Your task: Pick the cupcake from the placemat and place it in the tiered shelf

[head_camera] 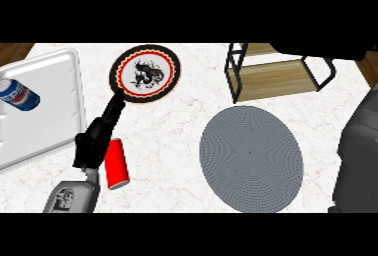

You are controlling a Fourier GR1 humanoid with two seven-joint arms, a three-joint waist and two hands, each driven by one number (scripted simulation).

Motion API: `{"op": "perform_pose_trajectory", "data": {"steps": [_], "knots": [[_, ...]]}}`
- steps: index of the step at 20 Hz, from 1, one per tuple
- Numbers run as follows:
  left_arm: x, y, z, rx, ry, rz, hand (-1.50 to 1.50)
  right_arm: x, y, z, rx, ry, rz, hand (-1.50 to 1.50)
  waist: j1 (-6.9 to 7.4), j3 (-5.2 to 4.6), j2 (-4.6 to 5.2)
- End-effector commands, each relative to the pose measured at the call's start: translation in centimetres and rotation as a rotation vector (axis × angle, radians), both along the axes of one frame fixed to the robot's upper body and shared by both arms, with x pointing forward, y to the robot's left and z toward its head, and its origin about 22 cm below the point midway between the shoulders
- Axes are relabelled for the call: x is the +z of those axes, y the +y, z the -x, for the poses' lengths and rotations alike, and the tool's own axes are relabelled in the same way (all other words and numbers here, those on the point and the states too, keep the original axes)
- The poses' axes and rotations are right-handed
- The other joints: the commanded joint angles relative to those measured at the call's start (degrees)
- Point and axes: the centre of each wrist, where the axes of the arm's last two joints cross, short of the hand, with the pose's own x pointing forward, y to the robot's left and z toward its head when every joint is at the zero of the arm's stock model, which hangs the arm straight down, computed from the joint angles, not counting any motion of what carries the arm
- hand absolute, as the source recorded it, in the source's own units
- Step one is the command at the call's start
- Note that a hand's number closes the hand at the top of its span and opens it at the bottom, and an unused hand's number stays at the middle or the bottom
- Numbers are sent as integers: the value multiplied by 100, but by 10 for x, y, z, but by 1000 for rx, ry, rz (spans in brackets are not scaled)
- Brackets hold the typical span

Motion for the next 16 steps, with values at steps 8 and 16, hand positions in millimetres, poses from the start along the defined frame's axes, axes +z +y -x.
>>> {"op": "perform_pose_trajectory", "data": {"steps": [8,16], "knots": [[8,12,2,-14,4,-7,0,12,-32,-61,-41,-29,123,150,34,1,5],[2,0,-3,-17,10,-3,0,-23,-28,-104,-45,-93,275,150,58,1,25]]}}
